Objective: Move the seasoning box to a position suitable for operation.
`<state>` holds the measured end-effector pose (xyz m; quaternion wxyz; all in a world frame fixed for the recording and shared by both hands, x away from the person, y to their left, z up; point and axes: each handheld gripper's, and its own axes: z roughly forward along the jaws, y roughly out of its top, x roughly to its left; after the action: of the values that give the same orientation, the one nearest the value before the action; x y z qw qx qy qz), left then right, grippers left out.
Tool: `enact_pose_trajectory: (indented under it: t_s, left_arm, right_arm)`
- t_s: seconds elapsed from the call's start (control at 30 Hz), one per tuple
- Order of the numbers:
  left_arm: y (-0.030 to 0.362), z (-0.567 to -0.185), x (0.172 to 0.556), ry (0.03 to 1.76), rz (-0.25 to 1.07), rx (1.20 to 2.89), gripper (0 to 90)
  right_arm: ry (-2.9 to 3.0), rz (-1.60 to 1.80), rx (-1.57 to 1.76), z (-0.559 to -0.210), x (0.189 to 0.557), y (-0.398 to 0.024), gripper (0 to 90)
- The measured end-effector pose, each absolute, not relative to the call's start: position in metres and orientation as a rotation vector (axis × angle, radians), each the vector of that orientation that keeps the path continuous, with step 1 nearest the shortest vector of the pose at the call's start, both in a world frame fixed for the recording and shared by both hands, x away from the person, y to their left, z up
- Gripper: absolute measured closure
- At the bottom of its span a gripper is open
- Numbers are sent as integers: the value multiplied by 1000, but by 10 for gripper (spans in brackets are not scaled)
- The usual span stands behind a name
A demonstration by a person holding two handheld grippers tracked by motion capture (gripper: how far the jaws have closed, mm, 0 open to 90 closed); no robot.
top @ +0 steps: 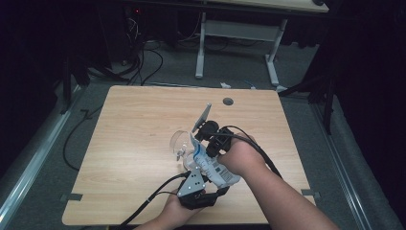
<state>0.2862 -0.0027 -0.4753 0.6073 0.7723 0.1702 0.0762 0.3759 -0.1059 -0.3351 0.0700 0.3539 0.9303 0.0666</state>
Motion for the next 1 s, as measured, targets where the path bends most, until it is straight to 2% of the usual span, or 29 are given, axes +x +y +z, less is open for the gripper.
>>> enact_pose_trajectory:
  t_s: [1.0]
  left_arm:
    - [-1,-473,284,387,184,1777,547]
  right_arm:
    - [2807,212,1044,-332,374,-105,900]
